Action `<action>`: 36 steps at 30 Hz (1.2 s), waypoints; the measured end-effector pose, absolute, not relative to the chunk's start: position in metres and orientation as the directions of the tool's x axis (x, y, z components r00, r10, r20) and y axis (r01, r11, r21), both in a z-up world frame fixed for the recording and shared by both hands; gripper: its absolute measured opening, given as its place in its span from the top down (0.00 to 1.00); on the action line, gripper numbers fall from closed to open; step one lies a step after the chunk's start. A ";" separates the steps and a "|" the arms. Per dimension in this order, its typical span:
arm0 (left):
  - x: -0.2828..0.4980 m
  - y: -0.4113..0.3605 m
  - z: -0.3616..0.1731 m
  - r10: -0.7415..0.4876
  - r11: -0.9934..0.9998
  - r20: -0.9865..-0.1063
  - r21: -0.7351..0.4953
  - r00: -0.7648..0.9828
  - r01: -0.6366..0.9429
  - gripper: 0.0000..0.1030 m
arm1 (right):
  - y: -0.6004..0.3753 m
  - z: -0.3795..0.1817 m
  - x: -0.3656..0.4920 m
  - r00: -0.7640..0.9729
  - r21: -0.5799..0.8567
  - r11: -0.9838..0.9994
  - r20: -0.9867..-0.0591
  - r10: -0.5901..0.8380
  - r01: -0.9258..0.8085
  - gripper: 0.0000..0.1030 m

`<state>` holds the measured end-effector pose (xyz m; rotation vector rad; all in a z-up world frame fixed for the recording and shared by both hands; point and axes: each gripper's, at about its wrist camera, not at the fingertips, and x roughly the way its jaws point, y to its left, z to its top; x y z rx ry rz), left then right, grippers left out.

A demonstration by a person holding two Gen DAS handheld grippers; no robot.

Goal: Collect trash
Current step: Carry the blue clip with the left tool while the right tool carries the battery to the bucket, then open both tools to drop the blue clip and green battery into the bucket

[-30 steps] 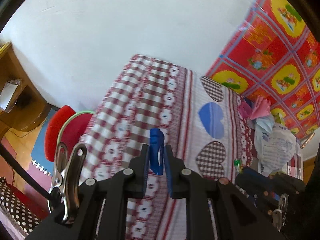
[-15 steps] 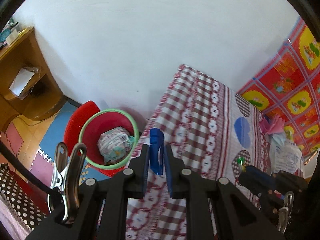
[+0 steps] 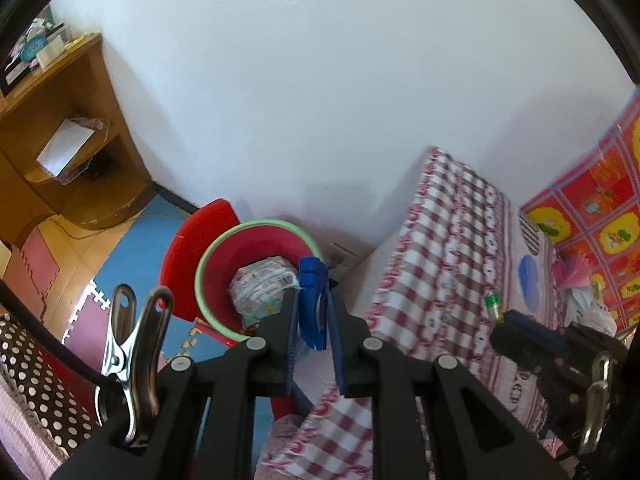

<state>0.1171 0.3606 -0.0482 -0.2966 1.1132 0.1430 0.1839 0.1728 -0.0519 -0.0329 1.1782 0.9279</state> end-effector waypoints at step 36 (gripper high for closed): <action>0.178 0.448 -0.185 -0.098 0.918 -0.956 -0.194 0.276 -0.345 0.85 | 0.324 -0.119 0.227 -0.048 0.448 0.668 -0.849 0.526 -0.595 0.89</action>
